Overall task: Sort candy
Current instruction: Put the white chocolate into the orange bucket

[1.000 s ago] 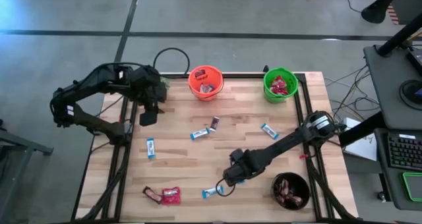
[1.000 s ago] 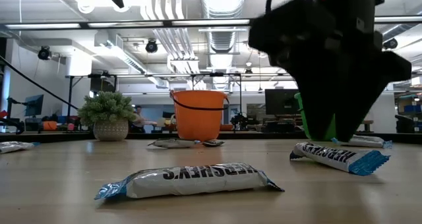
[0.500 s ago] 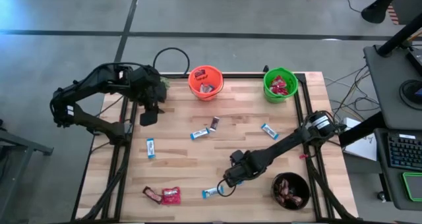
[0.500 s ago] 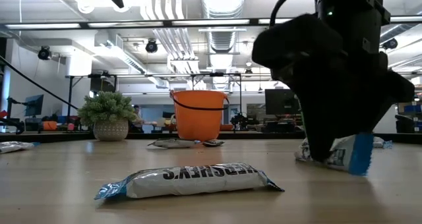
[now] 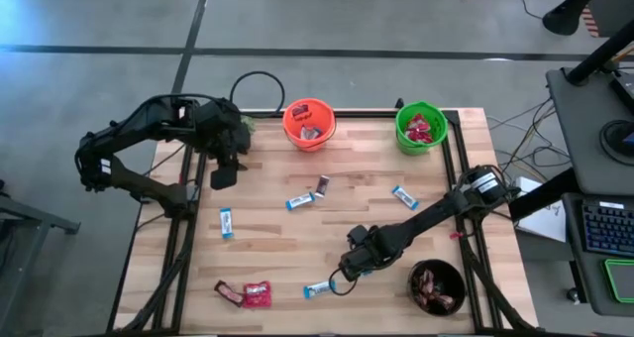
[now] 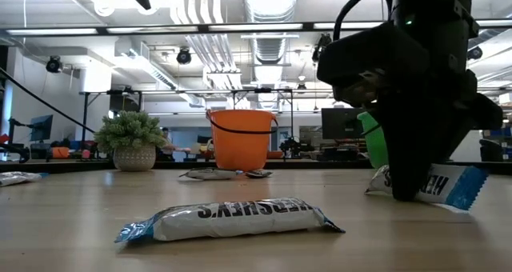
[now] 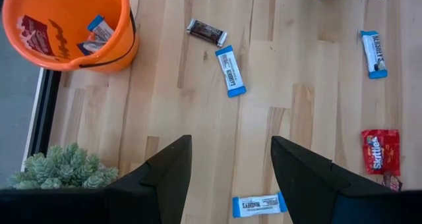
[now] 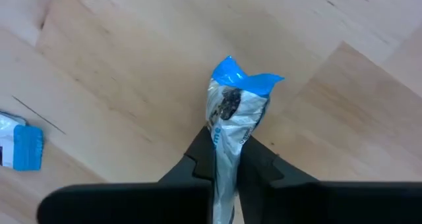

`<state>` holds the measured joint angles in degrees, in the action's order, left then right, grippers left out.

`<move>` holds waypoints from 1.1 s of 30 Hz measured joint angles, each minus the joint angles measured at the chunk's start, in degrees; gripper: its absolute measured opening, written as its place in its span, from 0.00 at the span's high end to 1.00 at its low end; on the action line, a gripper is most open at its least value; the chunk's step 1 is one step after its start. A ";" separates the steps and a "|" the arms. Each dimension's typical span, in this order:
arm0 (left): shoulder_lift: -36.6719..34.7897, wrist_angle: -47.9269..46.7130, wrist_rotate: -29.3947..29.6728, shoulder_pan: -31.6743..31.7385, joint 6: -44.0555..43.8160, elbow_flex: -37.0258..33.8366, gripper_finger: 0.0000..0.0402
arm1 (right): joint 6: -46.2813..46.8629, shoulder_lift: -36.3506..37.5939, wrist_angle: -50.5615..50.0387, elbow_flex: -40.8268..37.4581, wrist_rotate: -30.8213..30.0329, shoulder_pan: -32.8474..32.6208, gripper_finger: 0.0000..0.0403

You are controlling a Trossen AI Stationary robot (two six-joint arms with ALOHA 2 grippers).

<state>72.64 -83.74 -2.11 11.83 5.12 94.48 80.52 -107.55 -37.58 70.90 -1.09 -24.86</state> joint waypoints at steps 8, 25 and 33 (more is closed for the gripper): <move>0.00 -0.02 0.00 0.00 0.12 0.00 0.53 | -3.93 2.52 -0.04 3.18 0.09 0.00 0.96; 0.02 -0.05 -0.02 0.00 0.13 0.00 0.53 | -23.90 8.18 -5.88 12.39 -2.53 9.37 0.97; 0.02 -0.04 -0.02 0.00 0.13 0.00 0.53 | -37.55 8.28 -5.83 16.81 -1.44 18.67 0.97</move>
<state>72.66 -83.79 -2.13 11.84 5.26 94.48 42.97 -99.26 -43.42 87.71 -2.54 -6.19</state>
